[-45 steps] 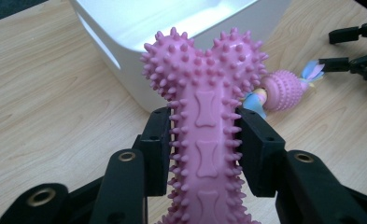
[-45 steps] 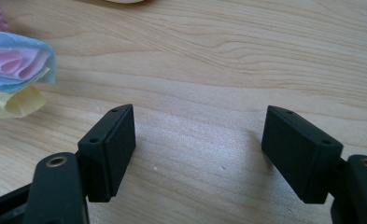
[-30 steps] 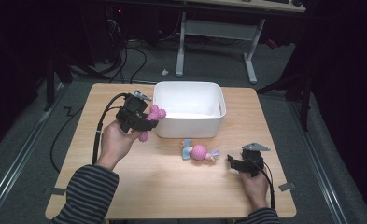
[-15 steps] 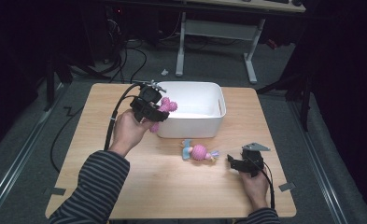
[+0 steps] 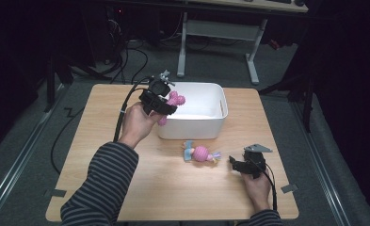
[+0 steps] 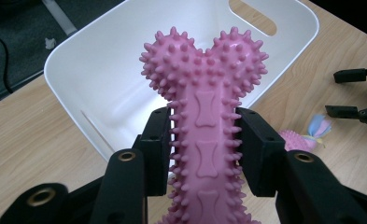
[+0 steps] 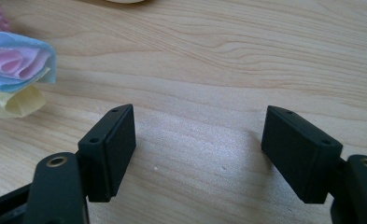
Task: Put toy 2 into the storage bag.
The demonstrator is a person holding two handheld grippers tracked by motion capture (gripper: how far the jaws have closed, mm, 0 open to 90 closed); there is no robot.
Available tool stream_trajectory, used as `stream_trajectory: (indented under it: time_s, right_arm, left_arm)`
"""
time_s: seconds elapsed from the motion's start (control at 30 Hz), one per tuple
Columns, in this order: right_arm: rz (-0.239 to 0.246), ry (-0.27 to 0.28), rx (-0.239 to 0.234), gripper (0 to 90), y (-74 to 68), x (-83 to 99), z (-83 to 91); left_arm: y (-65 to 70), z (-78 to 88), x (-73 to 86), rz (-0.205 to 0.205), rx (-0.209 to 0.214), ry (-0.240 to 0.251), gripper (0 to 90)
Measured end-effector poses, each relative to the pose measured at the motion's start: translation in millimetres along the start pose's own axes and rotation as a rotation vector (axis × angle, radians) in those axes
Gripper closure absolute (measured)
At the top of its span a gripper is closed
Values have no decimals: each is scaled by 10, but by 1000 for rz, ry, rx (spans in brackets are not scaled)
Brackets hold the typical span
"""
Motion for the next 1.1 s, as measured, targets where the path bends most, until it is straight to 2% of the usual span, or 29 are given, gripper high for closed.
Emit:
stream_trajectory:
  time_s: [0.13, 0.27, 0.37, 0.5, 0.7, 0.87, 0.9, 1.1]
  right_arm:
    - [0, 0, 1, 263, 0, 0, 0]
    - [0, 0, 1, 263, 1, 0, 0]
    - [-3, -1, 1, 263, -1, 1, 1]
    - [-1, 0, 0, 263, -2, 1, 1]
    - [-4, -1, -1, 263, -5, 2, 2]
    - [-6, -1, 0, 263, -5, 2, 2]
    - [-4, 0, 0, 263, -4, 0, 1]
    - [-1, -1, 0, 263, -2, 2, 2]
  left_arm:
    - [-15, -55, -71, 1, 1, -2, 582]
    - [-18, -126, -171, 11, 32, -9, 582]
    - [-28, -198, -285, 9, 30, -12, 582]
    - [-31, -261, -354, 12, 26, -13, 582]
    - [-69, -369, -366, 19, 19, -31, 582]
    - [-110, -430, -379, 25, 10, -26, 581]
    - [-136, -475, -386, 38, 13, -22, 581]
    - [-189, -590, -389, 54, 3, -29, 581]
Point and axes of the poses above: each handheld gripper's, and its own axes: z roughly backward along the jaws, x roughly out of its underside, y roughly to its right, the point moved 9 cm from there along -z, roughly forward along the jaws, and after that the axes turned 8 degrees about -y, right-handed, at the moved point
